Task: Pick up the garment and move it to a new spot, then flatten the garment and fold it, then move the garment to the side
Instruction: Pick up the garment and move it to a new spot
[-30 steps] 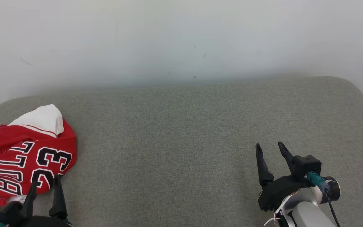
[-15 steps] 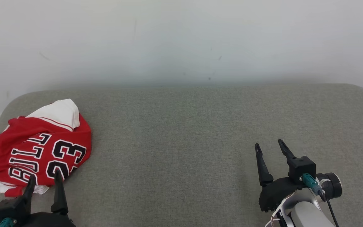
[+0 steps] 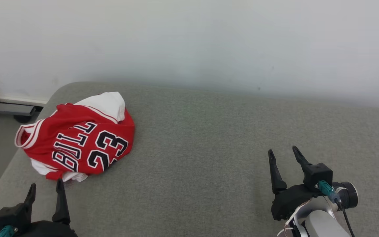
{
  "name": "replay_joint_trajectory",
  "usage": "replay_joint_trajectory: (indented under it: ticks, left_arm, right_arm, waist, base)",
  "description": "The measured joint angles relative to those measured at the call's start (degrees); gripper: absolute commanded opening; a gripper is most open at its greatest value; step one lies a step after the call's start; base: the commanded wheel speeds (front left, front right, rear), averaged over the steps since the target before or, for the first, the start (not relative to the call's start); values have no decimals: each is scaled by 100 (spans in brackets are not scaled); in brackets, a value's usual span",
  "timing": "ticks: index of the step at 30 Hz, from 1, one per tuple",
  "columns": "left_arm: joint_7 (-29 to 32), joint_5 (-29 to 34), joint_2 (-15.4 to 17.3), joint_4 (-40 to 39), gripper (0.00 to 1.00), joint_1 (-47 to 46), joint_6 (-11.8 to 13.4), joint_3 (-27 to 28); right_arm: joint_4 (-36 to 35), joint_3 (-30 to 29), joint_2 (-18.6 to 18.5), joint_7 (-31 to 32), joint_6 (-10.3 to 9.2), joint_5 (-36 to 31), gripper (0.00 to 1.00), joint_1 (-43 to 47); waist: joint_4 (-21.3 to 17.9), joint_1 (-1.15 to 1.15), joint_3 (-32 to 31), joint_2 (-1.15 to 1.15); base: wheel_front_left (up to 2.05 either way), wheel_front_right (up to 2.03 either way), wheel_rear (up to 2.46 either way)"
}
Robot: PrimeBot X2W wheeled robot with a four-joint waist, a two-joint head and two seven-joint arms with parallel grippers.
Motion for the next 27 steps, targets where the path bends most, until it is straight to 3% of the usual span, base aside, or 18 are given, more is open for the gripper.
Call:
replay_joint_trajectory:
  ticks: [17, 27]
  left_arm:
    - [193, 158, 58, -99, 100, 58, 0, 259]
    - [242, 129, 73, -200, 100, 258, 0, 400]
  right_arm:
    - [-32, 31, 85, 0, 56, 303, 100, 3]
    - [110, 199, 113, 0, 107, 304, 100, -55]
  waist:
    - [1388, 0, -136, 0]
    - [1651, 0, -137, 0]
  base:
    - [0, 0, 0]
    - [0, 0, 0]
